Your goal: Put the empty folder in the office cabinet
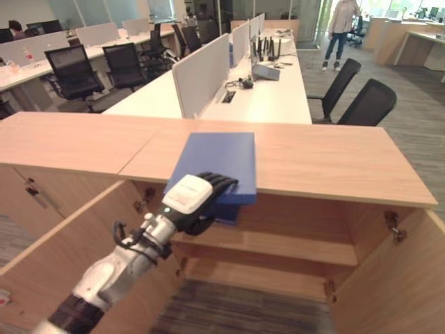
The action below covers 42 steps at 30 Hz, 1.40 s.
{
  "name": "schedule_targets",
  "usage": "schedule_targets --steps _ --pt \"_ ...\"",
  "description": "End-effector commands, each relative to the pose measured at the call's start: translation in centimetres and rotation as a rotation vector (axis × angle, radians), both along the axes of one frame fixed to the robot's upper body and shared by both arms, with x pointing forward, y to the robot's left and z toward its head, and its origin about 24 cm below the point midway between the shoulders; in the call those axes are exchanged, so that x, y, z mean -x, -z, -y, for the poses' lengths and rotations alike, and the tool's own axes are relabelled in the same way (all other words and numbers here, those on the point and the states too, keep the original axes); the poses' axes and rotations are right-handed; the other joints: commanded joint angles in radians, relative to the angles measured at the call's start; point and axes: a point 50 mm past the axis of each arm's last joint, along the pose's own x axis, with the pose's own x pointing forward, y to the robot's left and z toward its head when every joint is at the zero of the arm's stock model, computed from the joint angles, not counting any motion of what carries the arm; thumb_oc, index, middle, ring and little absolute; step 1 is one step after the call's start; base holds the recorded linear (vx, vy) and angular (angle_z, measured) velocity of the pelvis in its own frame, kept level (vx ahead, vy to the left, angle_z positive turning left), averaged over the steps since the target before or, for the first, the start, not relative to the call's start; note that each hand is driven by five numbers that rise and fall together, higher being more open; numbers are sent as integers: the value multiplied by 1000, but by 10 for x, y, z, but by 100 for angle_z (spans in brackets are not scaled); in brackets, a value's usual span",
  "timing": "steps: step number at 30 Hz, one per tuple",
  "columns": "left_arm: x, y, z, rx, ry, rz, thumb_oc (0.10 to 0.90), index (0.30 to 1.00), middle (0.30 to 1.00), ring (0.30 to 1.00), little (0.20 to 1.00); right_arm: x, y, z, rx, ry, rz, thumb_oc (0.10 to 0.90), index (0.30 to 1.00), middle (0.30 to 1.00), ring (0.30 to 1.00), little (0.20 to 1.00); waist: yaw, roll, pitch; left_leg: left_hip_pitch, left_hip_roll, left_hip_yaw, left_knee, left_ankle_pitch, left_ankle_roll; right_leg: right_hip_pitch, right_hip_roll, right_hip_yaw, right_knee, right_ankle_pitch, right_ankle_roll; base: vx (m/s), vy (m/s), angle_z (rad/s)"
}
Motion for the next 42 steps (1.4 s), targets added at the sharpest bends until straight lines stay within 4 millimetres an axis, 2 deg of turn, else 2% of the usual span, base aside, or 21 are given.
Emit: schedule_targets --steps 1,8,15,16,17,18,25,33,36,37,38,39,40,41,42 --pt "-28 -65 15 0 41 358 800 900 900 900 900 -23 3 -29 -65 -63 59 800 900 900 900 900 -19 -45 -9 18 16 -22 -1 -134 -34 77 -60 17 7 -97 93 0 0 0" --pt "-48 -50 11 -71 -60 407 800 900 900 900 900 -25 3 -30 -47 -71 67 800 900 900 900 900 -27 -47 -12 15 15 -17 -1 -127 -32 69 -61 23 7 -90 93 0 0 -1" --pt "-60 -40 6 -114 -133 416 800 900 900 900 900 -26 3 -30 -39 -84 67 800 900 900 900 900 -33 -47 -16 18 16 -14 -1 -130 -32 69 -61 25 7 -91 93 2 0 -8" --pt "-61 -38 5 -121 -148 409 758 836 836 836 836 -27 3 -30 -35 -85 68 800 900 900 900 900 -34 -48 -17 19 16 -13 -1 -130 -32 70 -61 26 7 -91 94 0 0 0" --pt "-63 -36 5 -127 -154 406 552 528 528 528 528 -27 3 -30 -35 -86 68 800 900 900 900 900 -35 -48 -17 19 16 -12 -1 -130 -32 70 -61 27 7 -92 94 0 0 0" --pt "-65 -34 4 -131 -165 399 400 300 300 300 300 -28 3 -30 -34 -85 69 800 900 900 900 900 -35 -48 -17 20 16 -12 -1 -131 -31 70 -61 27 7 -92 94 0 0 0" --pt "-66 -12 -8 -146 -245 337 400 300 300 300 300 -30 3 -31 -29 -87 78 800 900 900 900 900 -37 -50 -15 21 17 -8 -1 -131 -31 71 -62 29 7 -91 94 0 0 0" --pt "-54 18 -32 -142 -355 232 400 300 300 300 300 -26 3 -28 -16 -77 74 800 900 900 900 900 -35 -53 -17 32 18 -4 -1 -143 -32 79 -59 34 7 -100 93 4 1 0" --pt "-45 11 -29 52 -378 221 400 300 300 300 300 -25 3 -29 -22 -58 71 800 900 900 900 900 -29 -58 -13 25 16 -8 -1 -132 -29 74 -60 31 7 -91 91 2 4 -1" --pt "-40 1 -21 183 -346 213 400 300 300 300 300 -24 4 -30 -28 -50 70 800 900 900 900 900 -27 -59 -12 23 16 -12 -1 -131 -28 74 -61 30 7 -91 89 0 0 0" --pt "-25 -17 -4 377 -218 167 400 300 300 300 300 -24 4 -29 -30 -28 68 800 900 900 900 900 -22 -59 -7 18 14 -15 -1 -128 -27 71 -62 27 7 -87 88 0 0 0" --pt "-17 -25 4 454 -145 137 400 300 300 300 300 -22 4 -29 -31 -23 62 800 900 900 900 900 -21 -58 -6 16 14 -16 -1 -127 -26 70 -62 26 7 -86 88 -4 34 5" --pt "-1 -43 23 599 31 52 400 300 300 300 300 -18 4 -28 -37 -17 46 800 900 900 900 900 -20 -55 -4 12 13 -17 -1 -126 -25 66 -63 24 7 -83 88 22 34 9" --pt "9 -51 33 682 142 -36 400 300 300 300 300 -16 4 -26 -38 -21 38 800 900 900 900 900 -20 -52 -4 16 14 -16 -1 -134 -26 70 -63 22 7 -88 90 28 45 17" --pt "23 -64 41 934 331 -223 400 300 300 300 300 -13 4 -23 -43 -34 18 800 900 900 900 900 -20 -47 -3 16 13 -14 -1 -134 -26 71 -65 19 7 -87 93 32 33 13"
